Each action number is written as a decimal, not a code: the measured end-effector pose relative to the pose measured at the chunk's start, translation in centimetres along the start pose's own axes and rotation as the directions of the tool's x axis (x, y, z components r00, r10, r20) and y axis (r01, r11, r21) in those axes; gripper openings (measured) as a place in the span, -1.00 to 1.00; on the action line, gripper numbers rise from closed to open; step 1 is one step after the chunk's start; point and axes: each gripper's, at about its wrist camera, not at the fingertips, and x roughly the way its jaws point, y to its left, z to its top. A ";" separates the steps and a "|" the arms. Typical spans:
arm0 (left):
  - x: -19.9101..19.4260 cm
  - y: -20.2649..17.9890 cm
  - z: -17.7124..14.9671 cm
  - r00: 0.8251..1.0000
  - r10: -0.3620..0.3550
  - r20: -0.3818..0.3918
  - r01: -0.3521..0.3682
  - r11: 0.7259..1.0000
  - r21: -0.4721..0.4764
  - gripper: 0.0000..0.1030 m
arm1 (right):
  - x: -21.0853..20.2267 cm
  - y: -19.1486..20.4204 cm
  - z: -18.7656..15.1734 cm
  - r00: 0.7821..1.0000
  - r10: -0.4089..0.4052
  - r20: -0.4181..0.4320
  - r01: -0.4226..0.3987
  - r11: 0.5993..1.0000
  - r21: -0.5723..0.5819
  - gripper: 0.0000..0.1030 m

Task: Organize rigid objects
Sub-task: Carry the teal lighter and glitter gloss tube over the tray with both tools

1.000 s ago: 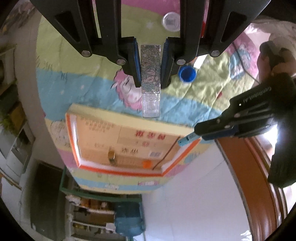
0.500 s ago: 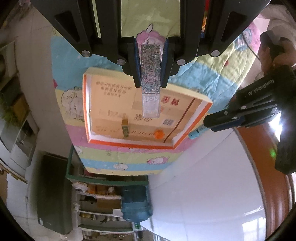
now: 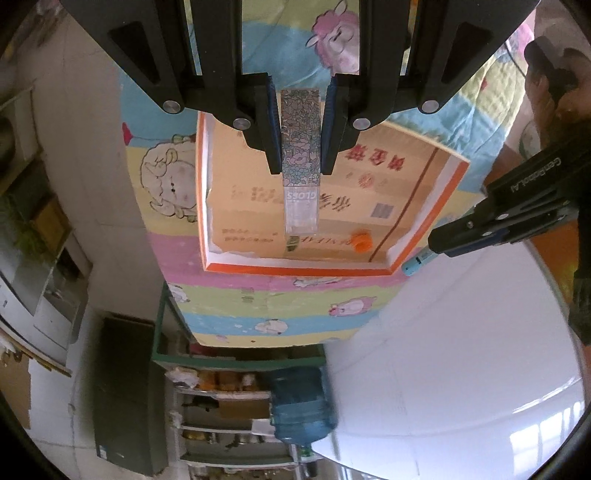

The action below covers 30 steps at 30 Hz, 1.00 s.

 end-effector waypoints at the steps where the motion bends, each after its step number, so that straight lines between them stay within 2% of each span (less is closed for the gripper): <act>1: 0.4 0.1 0.0 1.000 -0.002 -0.005 0.002 1.000 -0.002 -0.56 | 0.3 -0.3 0.3 1.000 -0.003 -0.002 0.003 1.000 0.003 -0.61; 20: 8.1 0.7 1.6 0.996 -0.002 -0.091 0.000 1.000 -0.027 -0.56 | 7.5 -3.0 2.4 0.997 -0.014 -0.079 0.017 0.999 0.041 -0.61; 30: 10.9 1.1 1.7 0.992 0.005 -0.126 -0.009 0.999 -0.032 -0.56 | 9.7 -3.9 3.2 0.995 -0.013 -0.100 0.017 0.999 0.045 -0.61</act>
